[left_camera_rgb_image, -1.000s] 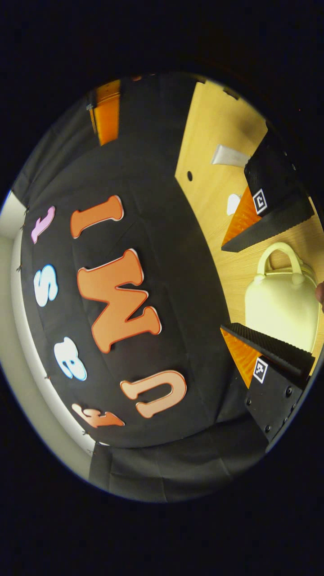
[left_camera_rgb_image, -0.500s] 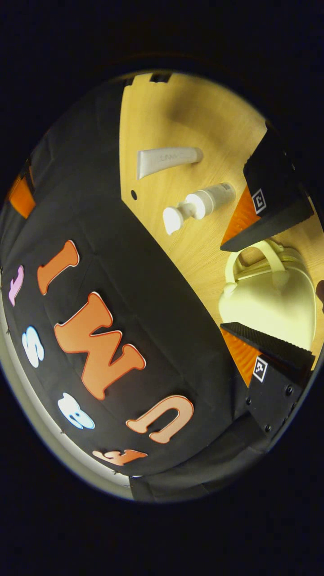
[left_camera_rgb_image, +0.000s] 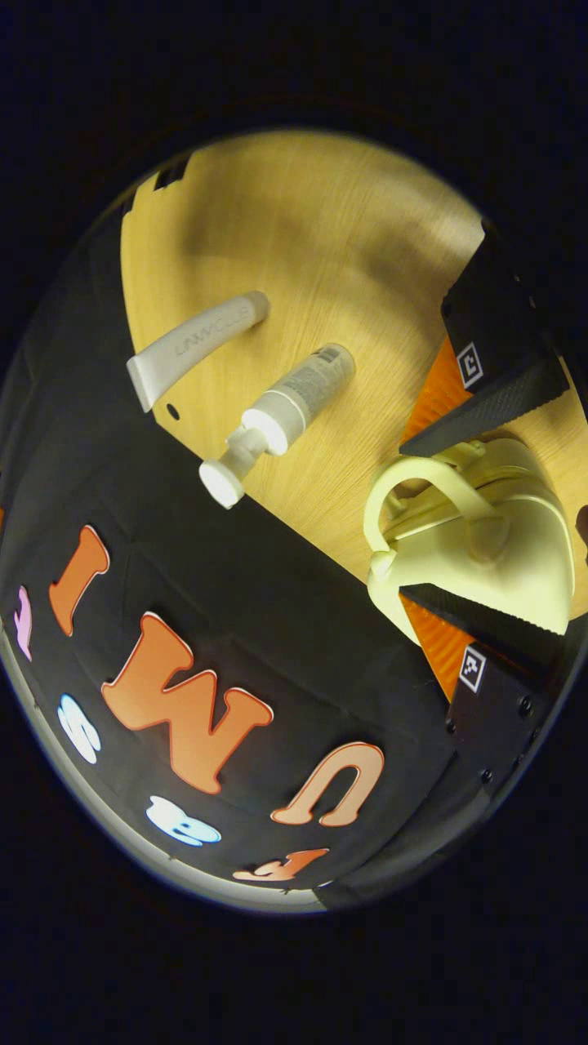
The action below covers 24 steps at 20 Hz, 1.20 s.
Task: First open the suitcase, pack the skin care products into it, and then close the suitcase.
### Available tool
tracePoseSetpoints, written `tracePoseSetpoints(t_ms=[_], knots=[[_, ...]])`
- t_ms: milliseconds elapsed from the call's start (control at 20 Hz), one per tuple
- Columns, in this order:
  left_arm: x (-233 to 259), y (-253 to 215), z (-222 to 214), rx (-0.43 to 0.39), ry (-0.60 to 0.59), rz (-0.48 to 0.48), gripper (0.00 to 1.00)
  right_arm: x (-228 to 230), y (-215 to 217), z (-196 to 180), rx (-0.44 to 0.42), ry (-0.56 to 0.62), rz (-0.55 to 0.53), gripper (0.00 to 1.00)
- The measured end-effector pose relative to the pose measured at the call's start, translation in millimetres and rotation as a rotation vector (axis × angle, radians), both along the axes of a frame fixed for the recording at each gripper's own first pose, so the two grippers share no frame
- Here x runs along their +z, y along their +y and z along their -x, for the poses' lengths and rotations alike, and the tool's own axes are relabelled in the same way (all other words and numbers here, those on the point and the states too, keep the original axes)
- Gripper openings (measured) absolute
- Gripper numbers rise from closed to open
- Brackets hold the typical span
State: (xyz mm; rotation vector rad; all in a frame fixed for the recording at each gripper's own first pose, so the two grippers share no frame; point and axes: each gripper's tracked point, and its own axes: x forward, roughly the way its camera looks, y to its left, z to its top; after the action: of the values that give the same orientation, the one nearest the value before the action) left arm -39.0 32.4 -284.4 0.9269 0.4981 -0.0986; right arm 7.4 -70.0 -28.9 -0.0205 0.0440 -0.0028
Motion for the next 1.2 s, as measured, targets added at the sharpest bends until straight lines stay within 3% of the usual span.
tracePoseSetpoints(t_ms=[200,450,650,700,1150,1200], knots=[[-15.5,6.8,1.4,-0.013,0.042,-0.125,0.98,-1.9,-3.7,0.5,-0.001,0.000,-0.005,0.97],[-21.9,16.9,-2.6,0.006,0.052,-0.216,0.78,-4.1,-9.2,1.7,-0.003,0.002,-0.013,0.97],[-20.5,16.7,-3.0,0.021,0.045,-0.229,0.19,-6.9,-12.0,2.6,0.006,0.005,-0.016,0.97],[-14.3,14.6,-0.7,0.039,0.042,-0.206,0.12,-6.6,-13.0,2.9,0.009,0.004,-0.016,0.97],[62.2,50.2,-21.0,0.276,-0.077,0.165,0.11,-13.9,-12.5,-2.4,0.036,0.024,-0.023,0.97],[66.7,56.7,-20.6,0.280,-0.093,0.186,0.05,-12.5,-10.0,-3.1,0.035,0.022,-0.022,0.97]])
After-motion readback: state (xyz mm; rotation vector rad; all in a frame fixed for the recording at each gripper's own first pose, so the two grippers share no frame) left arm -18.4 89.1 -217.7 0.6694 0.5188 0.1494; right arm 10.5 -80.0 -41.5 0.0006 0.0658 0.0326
